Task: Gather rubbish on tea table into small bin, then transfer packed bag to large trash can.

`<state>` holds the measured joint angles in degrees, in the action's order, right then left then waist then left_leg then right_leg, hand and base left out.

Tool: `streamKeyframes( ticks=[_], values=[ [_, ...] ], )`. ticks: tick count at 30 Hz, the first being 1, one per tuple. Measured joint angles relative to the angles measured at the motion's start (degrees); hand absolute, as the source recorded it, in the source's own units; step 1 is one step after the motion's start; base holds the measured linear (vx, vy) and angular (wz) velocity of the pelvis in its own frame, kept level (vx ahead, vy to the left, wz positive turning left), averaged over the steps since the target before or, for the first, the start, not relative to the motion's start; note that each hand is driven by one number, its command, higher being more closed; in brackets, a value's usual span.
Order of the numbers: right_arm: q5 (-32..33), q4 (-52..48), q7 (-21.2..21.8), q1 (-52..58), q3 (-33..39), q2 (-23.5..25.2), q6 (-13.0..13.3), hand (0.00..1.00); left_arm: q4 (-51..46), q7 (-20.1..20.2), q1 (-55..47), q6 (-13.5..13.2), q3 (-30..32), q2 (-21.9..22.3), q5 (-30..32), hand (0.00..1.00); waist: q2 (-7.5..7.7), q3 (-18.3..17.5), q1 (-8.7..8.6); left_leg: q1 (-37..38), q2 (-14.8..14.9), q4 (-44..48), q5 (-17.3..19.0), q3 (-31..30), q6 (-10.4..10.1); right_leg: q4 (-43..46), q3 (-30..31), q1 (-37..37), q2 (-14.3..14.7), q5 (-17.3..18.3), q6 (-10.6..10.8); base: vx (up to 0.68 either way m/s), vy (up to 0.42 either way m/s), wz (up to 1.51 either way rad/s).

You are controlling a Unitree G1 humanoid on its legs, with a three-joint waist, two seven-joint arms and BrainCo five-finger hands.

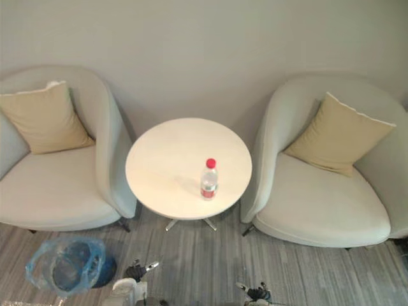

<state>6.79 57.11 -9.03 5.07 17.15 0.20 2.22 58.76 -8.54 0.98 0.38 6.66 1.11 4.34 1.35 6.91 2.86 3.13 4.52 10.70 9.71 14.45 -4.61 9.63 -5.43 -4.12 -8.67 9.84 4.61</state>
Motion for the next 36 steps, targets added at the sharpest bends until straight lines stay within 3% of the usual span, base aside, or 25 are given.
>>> streamKeyframes(
  ticks=[5,9,15,22,28,36],
  values=[
    [-0.03,-0.52,-0.19,-0.12,-3.6,-0.95,0.03,0.0,0.51,0.0,0.03,-0.02,-2.71,-0.79,0.58,0.0,-0.2,-0.27,-0.13,1.07,0.23,-2.23,-0.75,-0.55,0.04,-2.38,0.87,-1.27,0.94,-1.24,0.01,0.07,-0.017,-0.06],
    [-0.38,-11.72,-0.21,2.1,-7.23,-2.7,0.3,0.0,0.76,0.05,-0.27,-0.1,-4.37,-1.1,0.72,0.0,-0.84,-0.88,-0.33,0.85,0.1,-3.82,-1.73,-2.72,0.23,-4.87,1.49,-1.4,1.4,-3.74,-0.43,0.02,0.007,-0.03],
    [-4.63,-27.97,0.06,2.89,-7.27,-5.87,2.6,0.0,0.36,0.36,-2.59,-0.92,-5.57,-4.75,1.88,0.0,-0.24,-1.34,-0.55,-0.77,-0.36,-3.91,-2.15,-5.23,0.88,-6.19,1.51,-0.58,1.37,-6.07,-0.54,-0.04,0.031,0.05],
    [-8.71,-37.26,0.03,1.46,-8.48,-7.28,4.15,0.0,-0.07,1.24,-3.46,-1.67,-5.43,-6.1,2.35,0.0,0.16,-1.47,-0.32,-3.2,-2.03,-4.41,-3.97,-9.18,1.28,-7.95,0.72,0.18,0.34,-6.71,-0.62,-0.11,0.001,0.16],
    [-9.16,-38.93,-0.1,-2.9,-9.65,-8.53,5.07,0.0,-1.65,1.3,-4.04,-2.38,-5.45,-6.15,2.36,0.0,0.4,-0.89,0.49,-3.28,-3.39,-9.98,-8.62,-13.26,0.61,-7.75,-0.06,2.13,-0.36,-5.53,1.14,-0.15,-0.046,0.18],
    [-8.93,-41.42,-3.15,-7.43,-10.74,-9.63,5.25,0.0,-4.22,1.11,-4.15,-2.47,-5.5,-6.23,2.17,0.0,-0.23,1.1,1.02,-7.21,-4.66,-10.5,-10.5,-19.08,0.78,-7.95,-2.31,4.12,-0.45,-6.29,1.86,-0.06,-0.006,0.2]
  ],
)
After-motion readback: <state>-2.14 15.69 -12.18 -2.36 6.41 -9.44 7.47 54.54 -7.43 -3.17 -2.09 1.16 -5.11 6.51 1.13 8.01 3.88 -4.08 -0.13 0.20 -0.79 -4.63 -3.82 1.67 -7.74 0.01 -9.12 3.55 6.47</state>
